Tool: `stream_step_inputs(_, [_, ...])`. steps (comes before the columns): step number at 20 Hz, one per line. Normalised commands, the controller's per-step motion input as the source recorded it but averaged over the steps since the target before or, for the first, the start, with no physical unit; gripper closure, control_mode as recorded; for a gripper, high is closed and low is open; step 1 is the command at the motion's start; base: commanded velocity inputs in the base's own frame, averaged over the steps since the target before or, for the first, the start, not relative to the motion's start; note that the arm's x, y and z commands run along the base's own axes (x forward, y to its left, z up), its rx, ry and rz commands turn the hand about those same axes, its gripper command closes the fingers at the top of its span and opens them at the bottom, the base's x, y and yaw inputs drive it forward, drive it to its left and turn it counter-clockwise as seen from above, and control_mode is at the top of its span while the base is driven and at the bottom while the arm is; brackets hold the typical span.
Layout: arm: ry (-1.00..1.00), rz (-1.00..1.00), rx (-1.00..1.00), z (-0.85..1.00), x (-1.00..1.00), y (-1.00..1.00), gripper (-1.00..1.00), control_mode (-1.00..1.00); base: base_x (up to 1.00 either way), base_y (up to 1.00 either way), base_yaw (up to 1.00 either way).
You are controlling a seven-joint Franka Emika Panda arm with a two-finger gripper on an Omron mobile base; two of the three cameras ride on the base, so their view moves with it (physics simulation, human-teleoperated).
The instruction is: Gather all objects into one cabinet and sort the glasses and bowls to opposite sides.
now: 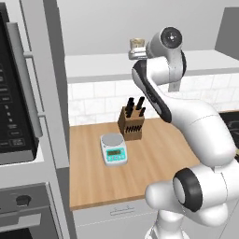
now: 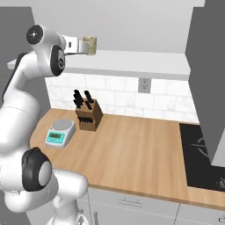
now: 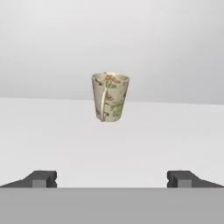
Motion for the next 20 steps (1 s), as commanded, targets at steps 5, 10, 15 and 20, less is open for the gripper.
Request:
stream_step_inputs(5, [0.0,-0.05,0.0,0.0,0.23,0.02,-1.0,-1.0,0.0,0.0,0.0])
stream_step_inputs(10, [0.02,-0.03,0.04,0.05,0.29,0.03,-1.0,-1.0,0.0,0.0,0.0])
stream_step_inputs(15, [0.01,-0.01,0.02,0.0,0.29,0.1,-1.0,-1.0,0.0,0.0,0.0])
stream_step_inputs(20, [0.0,-0.02,0.0,0.0,0.3,0.05,-1.0,-1.0,0.0,0.0,0.0])
